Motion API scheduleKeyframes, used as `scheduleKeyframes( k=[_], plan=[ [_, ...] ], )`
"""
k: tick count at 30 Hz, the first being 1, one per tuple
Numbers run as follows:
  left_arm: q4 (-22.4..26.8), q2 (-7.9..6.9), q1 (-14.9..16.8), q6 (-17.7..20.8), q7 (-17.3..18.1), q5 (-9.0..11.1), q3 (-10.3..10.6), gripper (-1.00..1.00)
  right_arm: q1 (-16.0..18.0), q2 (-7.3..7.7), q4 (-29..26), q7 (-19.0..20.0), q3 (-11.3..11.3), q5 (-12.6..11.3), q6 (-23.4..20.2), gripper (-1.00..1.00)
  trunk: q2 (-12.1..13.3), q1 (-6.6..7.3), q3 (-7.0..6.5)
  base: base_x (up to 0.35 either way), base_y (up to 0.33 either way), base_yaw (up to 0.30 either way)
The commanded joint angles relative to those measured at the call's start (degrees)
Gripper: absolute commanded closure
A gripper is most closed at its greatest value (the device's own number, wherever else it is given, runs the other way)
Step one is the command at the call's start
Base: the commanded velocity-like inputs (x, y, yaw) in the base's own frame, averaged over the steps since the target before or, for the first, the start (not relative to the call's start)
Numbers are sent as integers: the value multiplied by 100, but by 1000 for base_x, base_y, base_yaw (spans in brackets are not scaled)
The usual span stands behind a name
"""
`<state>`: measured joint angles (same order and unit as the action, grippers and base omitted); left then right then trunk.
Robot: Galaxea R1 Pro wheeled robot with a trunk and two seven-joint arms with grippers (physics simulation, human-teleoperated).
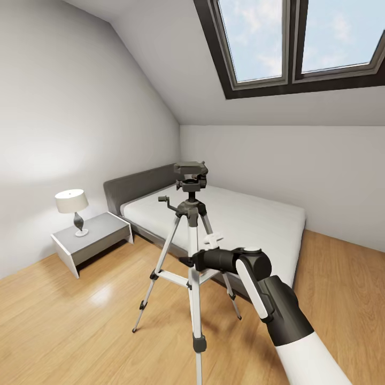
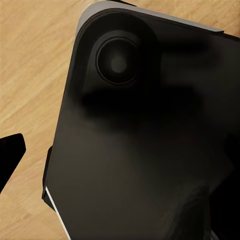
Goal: Attach the digital camera to the camera tripod in the bedroom.
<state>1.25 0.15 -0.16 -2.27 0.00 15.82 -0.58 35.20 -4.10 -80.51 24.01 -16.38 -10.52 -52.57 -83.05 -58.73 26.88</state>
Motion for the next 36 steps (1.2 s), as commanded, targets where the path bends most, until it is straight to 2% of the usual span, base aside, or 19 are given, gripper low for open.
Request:
scheduleKeyframes(
  k=[1, 9, 12, 17, 22, 31, 36],
  plan=[
    [6, 1, -2, -10, 0, 26, -4, -100, 4, 0, -2, -33, 3, -20, 4, -100, -3, 0, 5, 0, 0, 0],
    [6, 1, -2, -10, 0, 26, -4, -100, 4, 5, -7, -110, 3, -22, 173, -100, -3, 0, 5, 0, 0, 0],
    [33, -3, -11, -10, 0, 26, -4, -100, 30, -90, -105, -208, 14, 8, 270, -100, -3, 0, 5, 0, 0, 0],
    [33, -1, -11, -10, 0, 26, -4, -100, 24, -67, -266, -368, 26, 17, 430, -100, -3, 0, 5, 0, 0, 0],
    [33, 1, -11, -10, 0, 26, -4, -100, 16, -39, -117, -284, 30, 35, 268, -100, -3, 0, 5, 0, 0, 0],
    [33, 2, -11, -10, 0, 26, -4, -100, 10, -37, -107, -569, -17, 29, -20, -100, -3, 0, 5, 0, 0, 0],
    [33, 0, -11, -10, 0, 26, -4, -100, 5, -50, -101, -729, -30, 12, -28, -100, -3, 0, 5, 0, 0, 0]
  ],
)
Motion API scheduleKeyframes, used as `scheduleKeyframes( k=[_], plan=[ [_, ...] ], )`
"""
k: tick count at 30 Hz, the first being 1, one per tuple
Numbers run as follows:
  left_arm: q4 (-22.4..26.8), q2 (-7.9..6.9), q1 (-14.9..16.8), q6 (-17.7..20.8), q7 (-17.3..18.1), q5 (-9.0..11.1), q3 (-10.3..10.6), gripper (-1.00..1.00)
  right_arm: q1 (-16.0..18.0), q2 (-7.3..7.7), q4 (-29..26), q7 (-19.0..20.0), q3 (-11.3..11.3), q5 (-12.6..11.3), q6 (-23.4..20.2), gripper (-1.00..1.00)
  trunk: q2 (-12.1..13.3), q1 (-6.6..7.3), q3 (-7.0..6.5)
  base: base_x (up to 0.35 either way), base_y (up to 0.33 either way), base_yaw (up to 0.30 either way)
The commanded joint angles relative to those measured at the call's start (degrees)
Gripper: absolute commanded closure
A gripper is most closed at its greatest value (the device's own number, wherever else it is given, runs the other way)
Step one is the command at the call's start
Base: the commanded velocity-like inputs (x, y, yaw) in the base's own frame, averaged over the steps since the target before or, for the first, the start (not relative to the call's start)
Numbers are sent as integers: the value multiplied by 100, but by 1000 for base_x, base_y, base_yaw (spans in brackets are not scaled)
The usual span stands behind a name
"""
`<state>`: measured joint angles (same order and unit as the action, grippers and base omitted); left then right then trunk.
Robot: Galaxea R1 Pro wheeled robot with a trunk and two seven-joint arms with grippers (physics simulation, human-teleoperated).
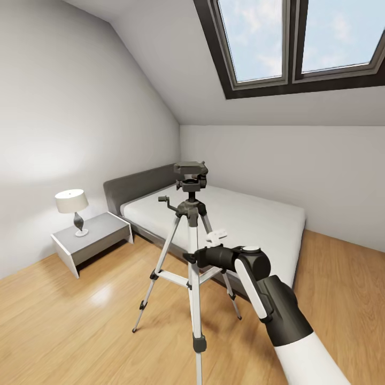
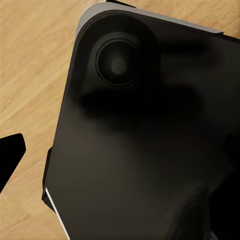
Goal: Attach the digital camera to the camera tripod in the bedroom.
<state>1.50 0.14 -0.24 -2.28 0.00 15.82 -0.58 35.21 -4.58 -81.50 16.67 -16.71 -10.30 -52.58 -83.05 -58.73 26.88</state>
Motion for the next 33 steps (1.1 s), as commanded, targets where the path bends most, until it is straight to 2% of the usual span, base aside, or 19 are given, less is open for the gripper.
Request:
scheduleKeyframes(
  k=[1, 13, 26, 33],
  plan=[
    [8, 1, -3, -9, 0, 26, -4, -100, 4, -10, -2, -28, 2, -14, -21, -100, -3, 0, 5, 0, 0, 0],
    [8, 1, -3, -9, 0, 26, -4, -100, 3, -217, 6, -413, 1, -16, 7, -100, -3, 0, 5, 0, 0, 0],
    [8, 3, -3, -9, 0, 26, -4, -100, 3, -415, 12, -421, 12, -16, 16, -100, -3, 0, 5, 0, 0, 0],
    [8, 2, -3, -9, 0, 26, -4, -100, 3, -454, 11, -434, 17, -10, 30, -100, -3, 0, 5, 0, 0, 0]
  ],
)
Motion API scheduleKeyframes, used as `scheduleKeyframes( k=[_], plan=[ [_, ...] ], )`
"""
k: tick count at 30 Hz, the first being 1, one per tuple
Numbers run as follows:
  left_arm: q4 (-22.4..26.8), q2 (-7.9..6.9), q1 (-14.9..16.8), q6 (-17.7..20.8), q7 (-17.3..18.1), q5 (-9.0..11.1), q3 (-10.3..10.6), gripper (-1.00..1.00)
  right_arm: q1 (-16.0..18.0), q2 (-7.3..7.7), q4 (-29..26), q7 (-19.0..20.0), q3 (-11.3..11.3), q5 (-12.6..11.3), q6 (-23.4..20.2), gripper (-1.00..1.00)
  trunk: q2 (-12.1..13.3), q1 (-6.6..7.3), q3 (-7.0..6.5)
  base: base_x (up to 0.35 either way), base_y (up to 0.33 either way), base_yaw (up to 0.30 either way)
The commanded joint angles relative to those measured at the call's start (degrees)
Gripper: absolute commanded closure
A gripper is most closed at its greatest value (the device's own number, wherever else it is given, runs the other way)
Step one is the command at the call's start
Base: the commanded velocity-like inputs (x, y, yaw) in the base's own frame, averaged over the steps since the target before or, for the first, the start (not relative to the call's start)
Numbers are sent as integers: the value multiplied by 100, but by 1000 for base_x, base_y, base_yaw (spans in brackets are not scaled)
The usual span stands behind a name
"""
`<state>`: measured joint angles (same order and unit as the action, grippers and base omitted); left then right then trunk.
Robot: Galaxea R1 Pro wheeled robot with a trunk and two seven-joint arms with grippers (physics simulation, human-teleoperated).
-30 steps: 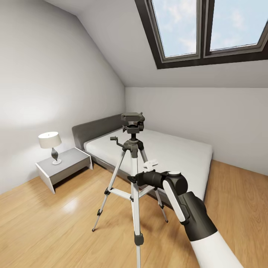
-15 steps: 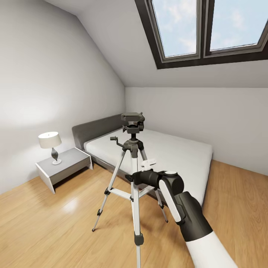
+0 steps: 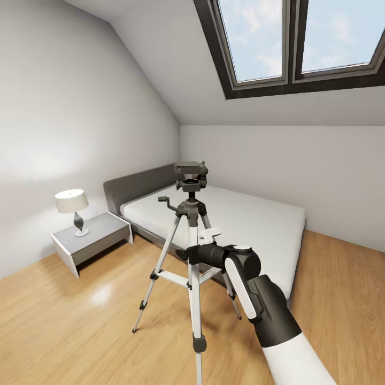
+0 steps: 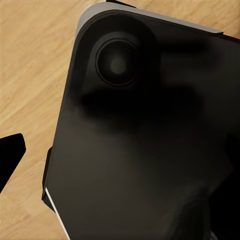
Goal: Attach the digital camera to the camera tripod in the bedroom.
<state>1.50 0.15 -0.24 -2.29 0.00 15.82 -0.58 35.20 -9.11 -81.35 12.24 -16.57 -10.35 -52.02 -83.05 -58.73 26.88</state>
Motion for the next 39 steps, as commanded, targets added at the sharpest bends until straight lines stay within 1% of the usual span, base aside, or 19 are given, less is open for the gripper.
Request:
scheduleKeyframes(
  k=[1, 7, 16, 19, 38, 39],
  plan=[
    [8, 1, -3, -9, 0, 26, -4, -100, 4, -4, -3, 4, 3, -2, -24, -100, -3, 0, 5, 0, 0, 0],
    [8, 2, -3, -9, 0, 26, -4, -100, 4, -10, -8, -115, 10, 6, -14, -100, -3, 0, 5, 0, 0, 0],
    [8, 3, -3, -9, 0, 26, -4, -100, 4, -12, -4, -530, 2, -13, 195, -100, -3, 0, 5, 0, 0, 0],
    [8, 1, -3, -9, 0, 26, -4, -100, 4, -12, 0, -606, -1, -16, 228, -100, -3, 0, 5, 0, 0, 0],
    [8, 3, -3, -9, 0, 26, -4, -100, 4, -12, 7, -690, 4, -19, 271, -100, -3, 0, 5, 0, 0, 0],
    [8, 3, -3, -9, 0, 26, -4, -100, 4, -12, 9, -689, 4, -19, 271, 100, -3, 0, 5, 0, 0, 0]
  ],
)
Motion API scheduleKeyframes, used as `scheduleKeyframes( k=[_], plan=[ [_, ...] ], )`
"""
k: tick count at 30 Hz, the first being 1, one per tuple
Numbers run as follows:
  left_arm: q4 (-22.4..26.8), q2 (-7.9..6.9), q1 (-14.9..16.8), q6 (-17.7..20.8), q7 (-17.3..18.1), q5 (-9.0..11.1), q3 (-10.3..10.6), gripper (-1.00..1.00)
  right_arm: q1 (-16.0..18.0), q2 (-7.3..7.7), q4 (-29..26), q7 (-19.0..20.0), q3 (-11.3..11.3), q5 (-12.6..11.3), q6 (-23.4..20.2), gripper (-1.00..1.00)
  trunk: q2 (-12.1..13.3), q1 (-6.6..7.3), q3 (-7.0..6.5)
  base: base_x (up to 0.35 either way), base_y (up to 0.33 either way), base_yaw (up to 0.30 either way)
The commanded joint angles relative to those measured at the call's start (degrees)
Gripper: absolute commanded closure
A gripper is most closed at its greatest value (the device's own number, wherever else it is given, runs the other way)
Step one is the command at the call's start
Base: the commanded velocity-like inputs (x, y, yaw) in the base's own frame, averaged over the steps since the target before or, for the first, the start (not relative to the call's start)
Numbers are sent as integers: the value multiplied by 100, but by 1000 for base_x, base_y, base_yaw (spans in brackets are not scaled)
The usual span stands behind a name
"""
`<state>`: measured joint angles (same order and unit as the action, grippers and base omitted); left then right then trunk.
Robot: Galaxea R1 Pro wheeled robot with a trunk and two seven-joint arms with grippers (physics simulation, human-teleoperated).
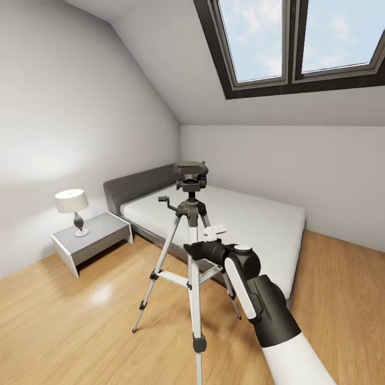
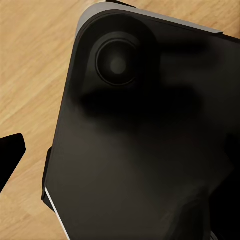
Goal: Attach the digital camera to the camera tripod in the bedroom.
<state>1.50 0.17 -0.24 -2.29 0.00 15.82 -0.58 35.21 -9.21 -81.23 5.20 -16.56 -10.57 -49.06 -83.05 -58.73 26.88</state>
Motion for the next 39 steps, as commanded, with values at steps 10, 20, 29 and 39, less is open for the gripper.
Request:
scheduleKeyframes(
  k=[10, 20, 29, 39],
  plan=[
    [8, 1, -3, -9, 0, 26, -4, -100, 4, 7, 49, 24, 4, -8, -24, 100, -3, 0, 5, 0, 0, 0],
    [8, 1, -3, -9, 0, 26, -4, -100, 4, 13, 63, 48, 4, -7, -18, 100, -3, 0, 5, 0, 0, 0],
    [8, 0, -3, -9, 0, 26, -4, -100, 4, 33, -51, 86, 4, 8, 242, 100, -3, 0, 5, 0, 0, 0],
    [8, 1, -3, -9, 0, 26, -4, -100, 9, 90, -743, 76, -255, 22, 845, 100, -3, 0, 5, 0, 0, 0]
  ],
)
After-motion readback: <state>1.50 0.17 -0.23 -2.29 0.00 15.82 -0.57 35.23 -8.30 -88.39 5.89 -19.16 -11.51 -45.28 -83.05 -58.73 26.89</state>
